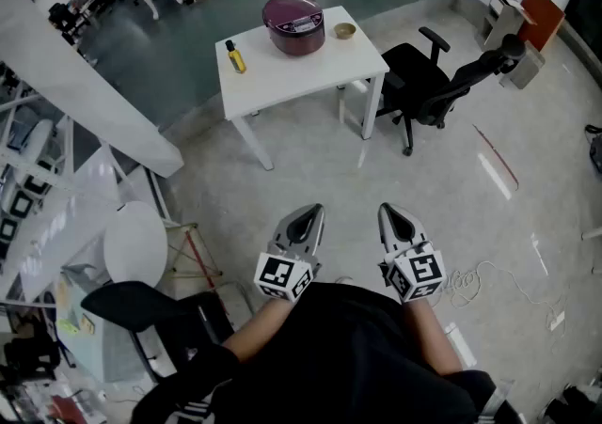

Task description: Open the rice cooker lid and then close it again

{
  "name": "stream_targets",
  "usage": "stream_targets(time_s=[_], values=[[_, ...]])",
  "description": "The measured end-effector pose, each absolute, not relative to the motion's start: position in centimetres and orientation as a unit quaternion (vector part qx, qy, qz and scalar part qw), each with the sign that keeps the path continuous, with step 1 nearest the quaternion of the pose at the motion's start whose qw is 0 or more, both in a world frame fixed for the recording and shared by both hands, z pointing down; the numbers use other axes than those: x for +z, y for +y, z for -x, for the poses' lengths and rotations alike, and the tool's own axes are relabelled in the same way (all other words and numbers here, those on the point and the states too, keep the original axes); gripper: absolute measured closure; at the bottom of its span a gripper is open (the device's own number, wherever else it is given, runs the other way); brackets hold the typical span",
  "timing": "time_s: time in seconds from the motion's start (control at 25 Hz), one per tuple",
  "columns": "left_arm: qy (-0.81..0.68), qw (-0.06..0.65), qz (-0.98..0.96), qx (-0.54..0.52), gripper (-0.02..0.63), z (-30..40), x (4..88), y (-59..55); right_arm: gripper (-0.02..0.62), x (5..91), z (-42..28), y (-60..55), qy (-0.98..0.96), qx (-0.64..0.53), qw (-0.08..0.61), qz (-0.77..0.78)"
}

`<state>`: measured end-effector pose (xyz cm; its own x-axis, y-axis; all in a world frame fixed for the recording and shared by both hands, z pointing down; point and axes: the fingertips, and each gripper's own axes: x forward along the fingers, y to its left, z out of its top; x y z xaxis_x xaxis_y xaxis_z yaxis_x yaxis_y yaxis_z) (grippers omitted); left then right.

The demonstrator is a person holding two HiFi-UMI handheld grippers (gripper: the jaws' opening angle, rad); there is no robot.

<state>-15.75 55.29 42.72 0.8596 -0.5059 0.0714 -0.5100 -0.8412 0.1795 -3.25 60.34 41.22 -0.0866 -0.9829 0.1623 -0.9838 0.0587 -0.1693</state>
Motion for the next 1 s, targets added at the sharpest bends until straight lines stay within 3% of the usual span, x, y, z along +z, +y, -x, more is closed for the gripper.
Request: stream_targets(time_s=[0.88, 1.0], values=[[-0.241, 0.107, -0.965, 0.001, 0.600, 14.6, 42.0, 55.0, 0.595, 41.1, 1.7, 60.5, -0.745, 0.087, -0.010, -0.661], [-0.238, 0.114, -0.965, -0.001, 0.459, 14.5, 42.2, 55.0, 0.470, 41.5, 1.6, 60.9, -0.747, 0.089, 0.010, -0.659]])
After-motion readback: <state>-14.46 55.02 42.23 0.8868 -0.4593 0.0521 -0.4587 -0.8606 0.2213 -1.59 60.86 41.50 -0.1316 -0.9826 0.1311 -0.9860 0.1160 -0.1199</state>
